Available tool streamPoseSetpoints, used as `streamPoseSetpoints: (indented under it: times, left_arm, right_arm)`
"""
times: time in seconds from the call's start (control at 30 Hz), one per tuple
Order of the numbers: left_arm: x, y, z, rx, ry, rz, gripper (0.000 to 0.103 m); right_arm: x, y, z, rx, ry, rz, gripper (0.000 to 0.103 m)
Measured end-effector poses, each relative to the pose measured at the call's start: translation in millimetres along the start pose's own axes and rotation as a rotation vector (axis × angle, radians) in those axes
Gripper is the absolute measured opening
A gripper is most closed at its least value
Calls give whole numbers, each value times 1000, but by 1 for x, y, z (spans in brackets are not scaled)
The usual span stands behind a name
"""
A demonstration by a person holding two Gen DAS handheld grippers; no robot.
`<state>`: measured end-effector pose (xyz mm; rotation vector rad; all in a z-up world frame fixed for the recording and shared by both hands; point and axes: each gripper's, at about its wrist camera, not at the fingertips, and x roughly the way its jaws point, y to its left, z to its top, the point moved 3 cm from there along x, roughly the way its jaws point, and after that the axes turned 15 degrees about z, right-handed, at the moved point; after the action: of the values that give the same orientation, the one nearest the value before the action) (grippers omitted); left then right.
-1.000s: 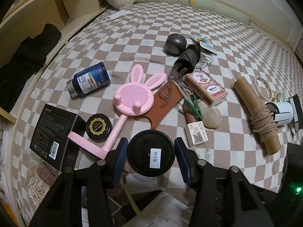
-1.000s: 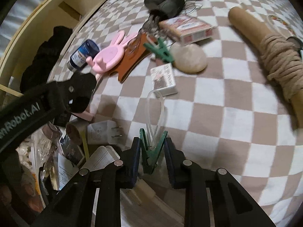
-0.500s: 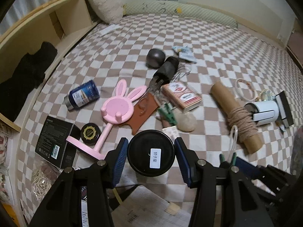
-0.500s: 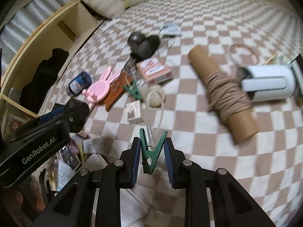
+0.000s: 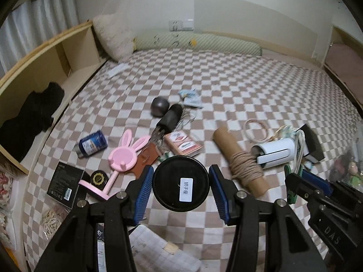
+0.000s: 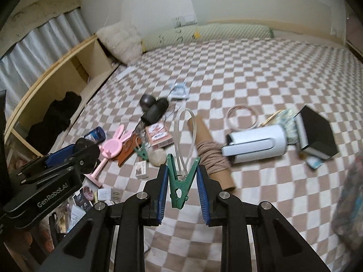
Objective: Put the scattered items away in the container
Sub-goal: 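Carry the green clothespin with the right tool while the left tool carries the black jar toward the box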
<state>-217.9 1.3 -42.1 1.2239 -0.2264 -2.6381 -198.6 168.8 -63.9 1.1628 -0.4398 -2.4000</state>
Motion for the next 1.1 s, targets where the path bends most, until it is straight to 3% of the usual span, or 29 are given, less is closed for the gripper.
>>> streamPoseSetpoints:
  times: [0.57,1.1]
  left_arm:
    - [-53,-49,5,50,-61,-49,50]
    - [-86,-105,7,108,-111,-159,50]
  right_arm:
    - [-77,-33,7,-27,-78,-123,26]
    - [-151,-68,7,-75,-142,-324,26]
